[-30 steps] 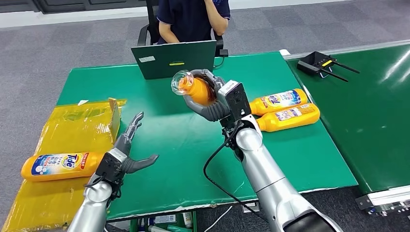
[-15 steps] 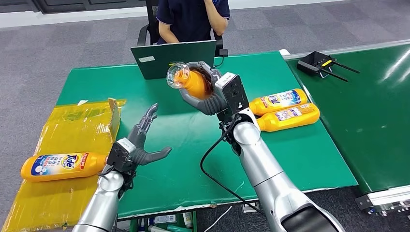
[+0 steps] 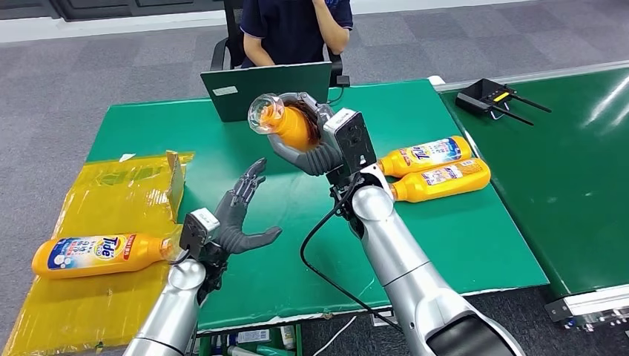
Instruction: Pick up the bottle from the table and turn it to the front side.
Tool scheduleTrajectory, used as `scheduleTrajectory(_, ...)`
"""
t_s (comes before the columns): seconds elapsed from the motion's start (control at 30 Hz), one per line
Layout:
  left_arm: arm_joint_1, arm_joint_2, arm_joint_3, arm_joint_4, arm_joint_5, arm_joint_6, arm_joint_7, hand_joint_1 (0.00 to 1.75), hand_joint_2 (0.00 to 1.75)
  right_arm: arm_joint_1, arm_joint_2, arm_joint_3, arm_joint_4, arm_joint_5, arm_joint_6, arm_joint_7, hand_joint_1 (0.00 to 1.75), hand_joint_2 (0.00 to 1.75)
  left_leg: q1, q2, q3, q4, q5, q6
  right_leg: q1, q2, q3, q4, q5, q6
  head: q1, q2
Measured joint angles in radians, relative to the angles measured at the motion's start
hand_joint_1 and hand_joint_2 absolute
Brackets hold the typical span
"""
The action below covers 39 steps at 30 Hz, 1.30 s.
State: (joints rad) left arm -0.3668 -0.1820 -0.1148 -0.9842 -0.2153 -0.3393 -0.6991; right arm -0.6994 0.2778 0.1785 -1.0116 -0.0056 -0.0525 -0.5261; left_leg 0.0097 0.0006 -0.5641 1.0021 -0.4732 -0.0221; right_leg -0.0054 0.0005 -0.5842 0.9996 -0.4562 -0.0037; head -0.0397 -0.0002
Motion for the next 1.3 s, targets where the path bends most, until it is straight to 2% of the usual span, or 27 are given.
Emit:
scheduleTrajectory(0.2,-0.008,-0.007,-0.030,0.029,0.012,0.004,0.000,0.00,1.75,0.000,0.002,0.000,0.005,-0.010,0.007,0.001,1.75,1.75,0.000,0.000,0.000,0.000,0.000,0.000,0.000,0.000,0.000,0.000,0.000,0.000,0.000,0.000)
scheduleTrajectory(0.67,-0.045,-0.006,-0.072,0.095,0.062,0.024,-0.002,0.00,1.75,-0.005,0.029,0.016,0.071,-0.070,0.102,-0.009,1.75,1.75,0.000,0.000,0.000,0.000,0.000,0.000,0.000,0.000,0.000,0.000,0.000,0.000,0.000,0.000)
scheduleTrajectory(1.3,-0.052,-0.004,-0.098,0.120,0.091,0.038,-0.004,0.00,1.75,-0.005,0.043,0.027,0.078,-0.123,0.110,-0.018,1.75,1.75,0.000,0.000,0.000,0.000,0.000,0.000,0.000,0.000,0.000,0.000,0.000,0.000,0.000,0.000)
